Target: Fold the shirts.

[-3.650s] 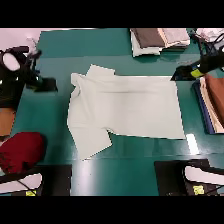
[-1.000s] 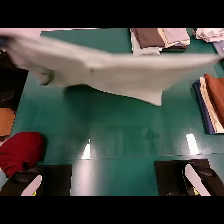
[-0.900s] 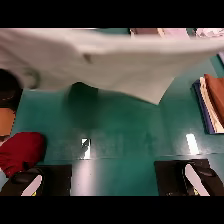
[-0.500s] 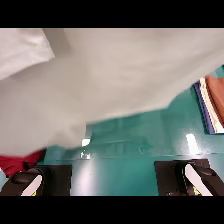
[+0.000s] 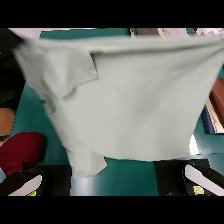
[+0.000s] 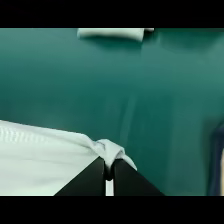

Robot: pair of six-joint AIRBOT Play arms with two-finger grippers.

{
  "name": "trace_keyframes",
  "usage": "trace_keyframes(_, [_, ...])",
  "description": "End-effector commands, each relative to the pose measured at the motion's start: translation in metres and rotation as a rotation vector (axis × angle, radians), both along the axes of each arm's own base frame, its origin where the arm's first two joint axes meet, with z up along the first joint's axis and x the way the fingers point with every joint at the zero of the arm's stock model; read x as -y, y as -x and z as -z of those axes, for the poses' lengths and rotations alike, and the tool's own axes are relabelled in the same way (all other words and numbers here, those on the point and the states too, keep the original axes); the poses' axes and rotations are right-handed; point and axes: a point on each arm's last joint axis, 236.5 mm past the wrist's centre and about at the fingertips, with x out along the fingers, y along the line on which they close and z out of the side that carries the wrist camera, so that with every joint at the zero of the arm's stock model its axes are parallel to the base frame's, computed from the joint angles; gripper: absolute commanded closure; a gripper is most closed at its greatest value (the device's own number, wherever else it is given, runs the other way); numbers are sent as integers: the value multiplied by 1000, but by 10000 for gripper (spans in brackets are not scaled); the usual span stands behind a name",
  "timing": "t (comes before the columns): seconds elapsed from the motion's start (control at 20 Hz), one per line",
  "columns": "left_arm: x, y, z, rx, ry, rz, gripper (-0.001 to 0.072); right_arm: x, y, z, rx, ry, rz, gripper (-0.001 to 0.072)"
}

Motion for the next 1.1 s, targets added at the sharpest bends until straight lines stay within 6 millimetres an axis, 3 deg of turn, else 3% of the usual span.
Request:
trace_keyframes(0.0, [4,-50,128,-221,-4,-21,682,-7,-31,126,-286,-83,-20,691])
trace_keyframes(0.1, [6,-76,171,-259,-1,-30,683,-4,-49,178,-361,-111,-2,691])
trace_keyframes(0.2, [6,-98,197,-249,3,-49,683,1,-68,211,-397,-126,15,691])
trace_keyframes(0.3, [5,-114,203,-212,8,-64,684,5,-84,223,-405,-128,17,691])
trace_keyframes(0.4, [5,-117,203,-207,5,-61,683,7,-99,218,-386,-130,12,691])
trace_keyframes(0.5, [6,-103,212,-264,-34,-12,683,7,-99,213,-385,-114,-5,691])
trace_keyframes(0.6, [5,-76,233,-381,-71,35,683,6,-88,219,-403,-110,-9,691])
trace_keyframes(0.9, [1,-31,295,-556,-85,39,682,-7,-42,265,-492,-137,11,690])
trace_keyframes(1.05, [1,-26,301,-576,-82,34,680,-13,-25,285,-542,-157,17,684])
